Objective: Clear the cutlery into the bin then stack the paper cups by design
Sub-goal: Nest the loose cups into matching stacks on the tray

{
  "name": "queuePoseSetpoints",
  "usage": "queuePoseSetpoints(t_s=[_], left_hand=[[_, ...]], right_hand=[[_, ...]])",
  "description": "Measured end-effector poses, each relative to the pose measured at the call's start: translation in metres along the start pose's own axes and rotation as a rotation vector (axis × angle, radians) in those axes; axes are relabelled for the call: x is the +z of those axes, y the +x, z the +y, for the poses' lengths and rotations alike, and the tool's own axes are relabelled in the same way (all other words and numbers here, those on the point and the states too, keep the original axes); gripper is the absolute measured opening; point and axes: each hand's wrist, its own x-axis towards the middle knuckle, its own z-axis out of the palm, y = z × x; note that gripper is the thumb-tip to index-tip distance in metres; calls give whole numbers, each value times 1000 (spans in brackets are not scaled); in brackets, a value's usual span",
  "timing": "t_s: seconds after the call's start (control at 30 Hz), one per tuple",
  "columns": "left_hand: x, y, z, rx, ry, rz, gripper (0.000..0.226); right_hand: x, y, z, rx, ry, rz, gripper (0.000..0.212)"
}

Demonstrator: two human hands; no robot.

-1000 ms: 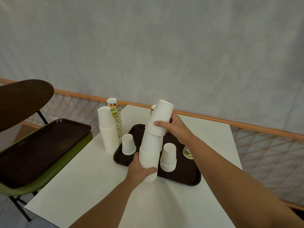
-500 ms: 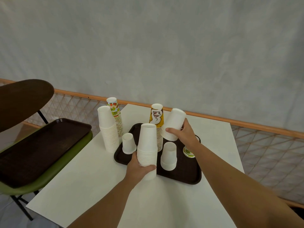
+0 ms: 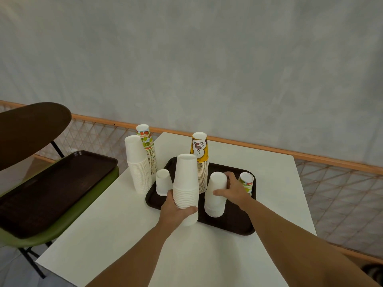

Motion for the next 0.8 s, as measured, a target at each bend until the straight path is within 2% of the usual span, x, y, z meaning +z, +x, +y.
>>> queuePoseSetpoints(t_s=[0.2,0.43,0.57,0.67,0.8], left_hand=[[4,2,2,-9,2,-7,91],[10,2,12,27,-24,-29,89],[13,3,19,43,-49,-31,84],[16,5,23,53,-77,-25,83],[20,7,30,80,-12,-32,87]], right_hand=[[-9,1,-5,21,25,-44,80],[-27,0,-41,-73,207,-9,58],[-30,-7,-67,-150,262,-167,54],[-26,-8,-75,-153,173,-307,65],[-22,-12,-82,-177,108,-332,66]])
